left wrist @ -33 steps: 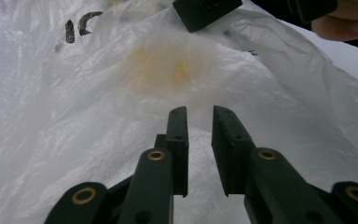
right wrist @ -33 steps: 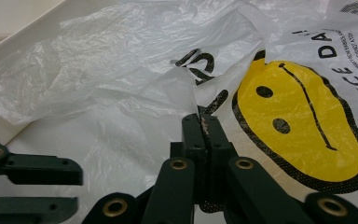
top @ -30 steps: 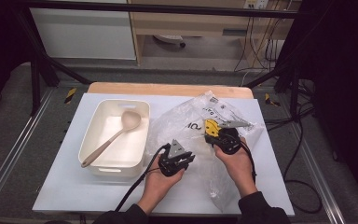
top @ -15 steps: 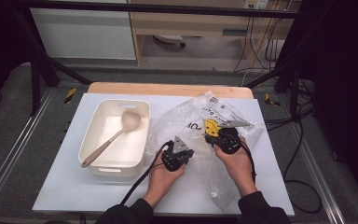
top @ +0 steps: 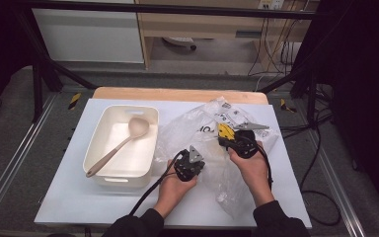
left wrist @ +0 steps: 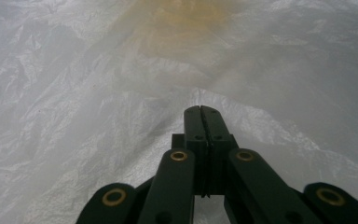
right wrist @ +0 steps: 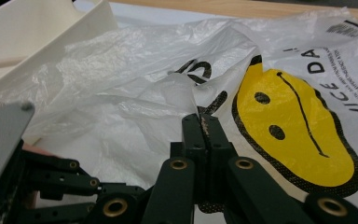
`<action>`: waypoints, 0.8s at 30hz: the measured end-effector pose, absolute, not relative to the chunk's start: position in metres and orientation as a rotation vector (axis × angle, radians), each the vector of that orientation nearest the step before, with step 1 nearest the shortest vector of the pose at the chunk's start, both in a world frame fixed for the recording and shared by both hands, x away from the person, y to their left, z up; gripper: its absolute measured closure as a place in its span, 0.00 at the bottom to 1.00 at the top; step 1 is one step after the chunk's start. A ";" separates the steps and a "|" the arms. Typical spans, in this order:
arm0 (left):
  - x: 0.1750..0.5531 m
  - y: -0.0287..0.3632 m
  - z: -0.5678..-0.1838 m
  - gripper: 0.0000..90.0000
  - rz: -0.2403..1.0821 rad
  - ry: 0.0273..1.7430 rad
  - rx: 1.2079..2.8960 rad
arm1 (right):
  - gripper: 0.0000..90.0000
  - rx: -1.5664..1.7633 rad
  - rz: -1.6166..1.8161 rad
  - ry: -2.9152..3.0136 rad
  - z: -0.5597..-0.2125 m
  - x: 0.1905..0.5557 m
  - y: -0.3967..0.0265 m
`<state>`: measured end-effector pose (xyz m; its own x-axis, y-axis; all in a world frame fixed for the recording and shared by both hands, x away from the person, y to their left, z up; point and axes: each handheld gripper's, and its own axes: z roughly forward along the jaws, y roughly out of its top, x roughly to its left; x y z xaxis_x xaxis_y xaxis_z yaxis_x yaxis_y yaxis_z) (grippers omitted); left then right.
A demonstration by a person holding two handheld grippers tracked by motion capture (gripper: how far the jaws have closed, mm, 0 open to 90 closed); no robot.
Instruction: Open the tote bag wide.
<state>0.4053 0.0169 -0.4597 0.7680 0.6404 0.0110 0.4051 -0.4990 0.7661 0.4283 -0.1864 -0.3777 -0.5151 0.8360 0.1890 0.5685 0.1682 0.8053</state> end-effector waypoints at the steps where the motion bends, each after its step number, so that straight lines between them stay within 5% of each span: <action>1: 0.406 0.018 -0.460 1.00 0.364 0.782 2.159 | 1.00 1.344 1.277 2.147 -0.376 0.430 -0.187; 24: 0.409 0.019 -0.460 1.00 0.334 0.797 2.145 | 1.00 1.333 1.303 2.071 -0.325 0.455 -0.171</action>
